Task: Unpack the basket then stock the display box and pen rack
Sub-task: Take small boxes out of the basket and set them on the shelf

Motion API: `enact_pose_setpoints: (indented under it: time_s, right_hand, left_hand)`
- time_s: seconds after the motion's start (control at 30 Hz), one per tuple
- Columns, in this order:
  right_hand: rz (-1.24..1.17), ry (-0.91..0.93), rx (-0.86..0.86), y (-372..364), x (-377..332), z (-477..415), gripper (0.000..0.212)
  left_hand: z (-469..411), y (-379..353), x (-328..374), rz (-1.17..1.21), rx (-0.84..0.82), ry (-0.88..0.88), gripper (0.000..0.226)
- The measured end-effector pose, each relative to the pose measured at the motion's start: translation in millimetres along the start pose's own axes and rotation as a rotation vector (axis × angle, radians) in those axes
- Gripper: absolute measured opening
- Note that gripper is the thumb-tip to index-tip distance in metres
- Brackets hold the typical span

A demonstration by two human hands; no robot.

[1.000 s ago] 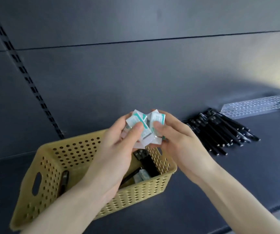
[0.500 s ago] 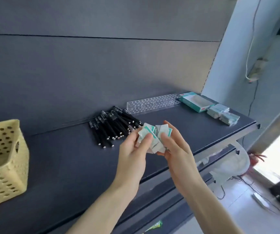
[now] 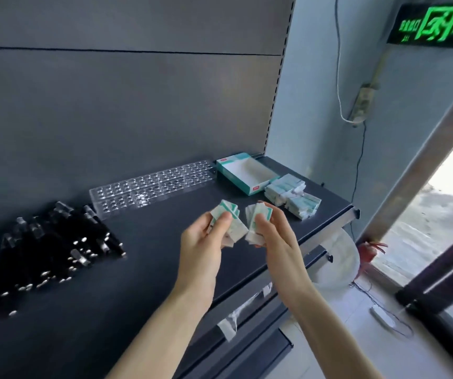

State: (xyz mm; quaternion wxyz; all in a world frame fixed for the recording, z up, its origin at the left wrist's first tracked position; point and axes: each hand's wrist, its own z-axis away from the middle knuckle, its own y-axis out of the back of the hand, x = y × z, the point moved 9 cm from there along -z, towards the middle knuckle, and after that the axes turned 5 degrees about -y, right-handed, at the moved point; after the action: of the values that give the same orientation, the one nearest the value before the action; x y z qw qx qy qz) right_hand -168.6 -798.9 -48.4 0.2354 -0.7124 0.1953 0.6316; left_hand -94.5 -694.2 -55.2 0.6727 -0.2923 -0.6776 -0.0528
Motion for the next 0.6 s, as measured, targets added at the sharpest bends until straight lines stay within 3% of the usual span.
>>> enact_pose_setpoints:
  time_s: [0.37, 0.6]
  right_hand:
    - [-0.003, -0.047, -0.02, 100.9, 16.9, -123.9, 0.021]
    - [0.106, -0.094, -0.085, 157.6, 32.5, -175.7, 0.02]
  left_hand:
    - [-99.8, -95.2, -71.1, 0.017, 0.087, 0.067, 0.014]
    - [-117.5, -128.7, -99.8, -0.018, 0.235, -0.011, 0.011]
